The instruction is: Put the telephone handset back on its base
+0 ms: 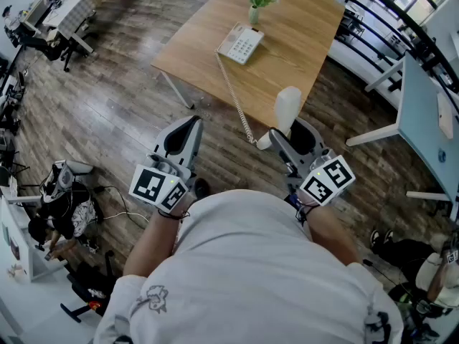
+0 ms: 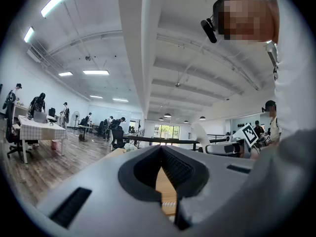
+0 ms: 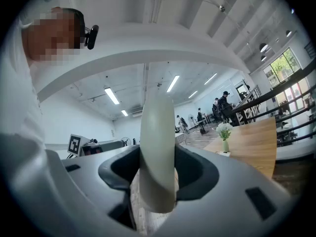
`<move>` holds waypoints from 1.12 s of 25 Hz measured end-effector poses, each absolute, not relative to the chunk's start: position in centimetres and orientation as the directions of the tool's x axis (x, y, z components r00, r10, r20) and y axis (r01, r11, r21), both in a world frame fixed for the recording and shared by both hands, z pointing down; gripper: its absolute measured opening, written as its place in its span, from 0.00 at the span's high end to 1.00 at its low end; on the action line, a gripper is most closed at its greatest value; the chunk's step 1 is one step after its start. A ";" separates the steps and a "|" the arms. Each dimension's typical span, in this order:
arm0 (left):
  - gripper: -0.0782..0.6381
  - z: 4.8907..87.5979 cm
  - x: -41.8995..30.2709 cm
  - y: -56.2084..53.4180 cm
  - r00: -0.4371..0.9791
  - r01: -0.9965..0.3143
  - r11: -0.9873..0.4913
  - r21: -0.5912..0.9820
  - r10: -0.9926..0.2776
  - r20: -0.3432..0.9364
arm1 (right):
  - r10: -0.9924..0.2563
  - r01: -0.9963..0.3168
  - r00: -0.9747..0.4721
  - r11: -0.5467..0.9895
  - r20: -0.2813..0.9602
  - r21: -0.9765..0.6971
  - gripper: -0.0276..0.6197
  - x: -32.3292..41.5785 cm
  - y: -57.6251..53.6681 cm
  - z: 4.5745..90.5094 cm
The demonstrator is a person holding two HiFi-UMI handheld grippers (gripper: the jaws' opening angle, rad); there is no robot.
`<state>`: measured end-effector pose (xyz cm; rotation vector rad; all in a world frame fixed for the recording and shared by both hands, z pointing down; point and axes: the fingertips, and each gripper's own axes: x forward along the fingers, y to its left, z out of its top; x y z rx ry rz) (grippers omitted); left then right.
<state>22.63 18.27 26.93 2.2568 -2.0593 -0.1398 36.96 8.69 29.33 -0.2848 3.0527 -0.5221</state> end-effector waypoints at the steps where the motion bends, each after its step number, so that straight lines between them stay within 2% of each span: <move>1: 0.88 26.9 22.8 18.2 0.091 -0.989 -0.092 0.120 -0.996 -0.011 | -0.183 -0.173 -0.983 0.928 0.001 -0.330 0.61 37.0 8.7 29.3; 11: 0.88 26.8 21.0 18.1 0.097 -0.989 -0.099 0.108 -0.995 -0.015 | -0.187 -0.176 -0.982 0.928 -0.002 -0.329 0.61 34.4 8.8 28.9; 28: 0.88 26.4 7.2 22.7 0.204 -0.970 -0.207 0.131 -0.978 -0.037 | -0.322 -0.324 -0.945 0.900 0.056 -0.292 0.61 22.7 13.4 28.9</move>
